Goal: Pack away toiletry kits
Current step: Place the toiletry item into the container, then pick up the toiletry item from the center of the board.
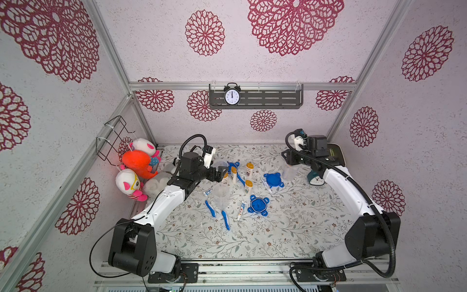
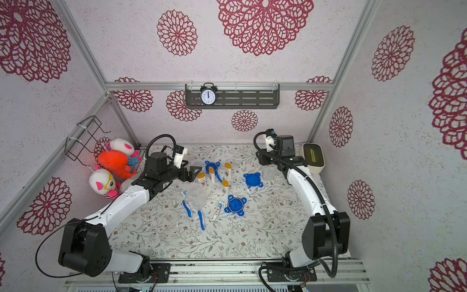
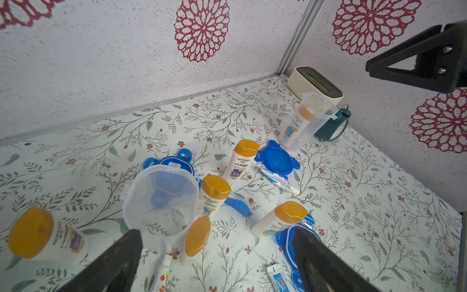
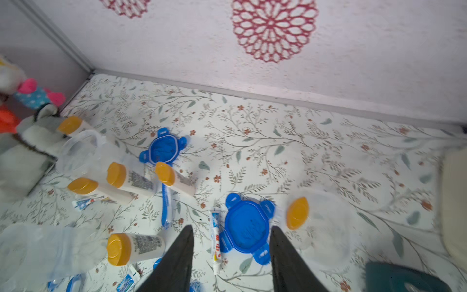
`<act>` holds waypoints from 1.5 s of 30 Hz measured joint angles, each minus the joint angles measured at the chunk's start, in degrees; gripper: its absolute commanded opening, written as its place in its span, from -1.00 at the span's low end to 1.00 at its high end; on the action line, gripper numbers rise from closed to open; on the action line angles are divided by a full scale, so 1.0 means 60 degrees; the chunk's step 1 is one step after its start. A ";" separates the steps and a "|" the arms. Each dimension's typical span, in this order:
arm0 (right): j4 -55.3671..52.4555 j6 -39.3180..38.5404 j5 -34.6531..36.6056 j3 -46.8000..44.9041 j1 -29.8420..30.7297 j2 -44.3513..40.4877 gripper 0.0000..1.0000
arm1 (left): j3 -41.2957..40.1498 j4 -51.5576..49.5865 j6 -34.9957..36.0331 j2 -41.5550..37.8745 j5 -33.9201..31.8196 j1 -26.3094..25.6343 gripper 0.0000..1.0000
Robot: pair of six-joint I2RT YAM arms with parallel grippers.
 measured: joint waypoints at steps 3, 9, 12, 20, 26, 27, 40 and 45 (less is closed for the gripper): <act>-0.0189 -0.0488 -0.0321 0.0769 0.0794 0.1115 0.08 | -0.0146 -0.0047 0.0004 -0.0124 -0.0073 0.0029 0.95; -0.0699 -0.1071 -0.0535 0.1756 0.1690 0.2772 0.10 | -0.0503 -0.0189 0.0018 -0.0474 -0.0197 0.0113 0.95; -0.0820 -0.1093 -0.0521 0.1967 0.1712 0.3064 0.10 | -0.0535 -0.0226 0.0055 -0.0532 -0.0248 0.0135 0.96; -0.0954 -0.1067 -0.0375 0.2484 0.1880 0.3158 0.10 | -0.0608 -0.0539 0.0284 -0.0732 -0.0313 0.0208 0.97; -0.0973 -0.0867 0.0270 0.2492 0.2047 0.3166 0.12 | -0.0623 -0.0616 0.0331 -0.0780 -0.0299 0.0306 0.96; -0.0973 -0.0801 0.0361 0.2499 0.2051 0.3180 0.12 | -0.0623 -0.0612 0.0331 -0.0780 -0.0299 0.0313 0.96; -0.0750 -0.0127 0.0943 0.2532 0.2062 0.3690 0.12 | -0.0605 -0.0543 0.0244 -0.0393 -0.0124 0.0317 0.95; -0.0710 -0.0149 0.0652 0.2725 0.2080 0.4277 0.12 | -0.0466 -0.0525 0.0117 -0.0175 -0.0124 0.0317 0.95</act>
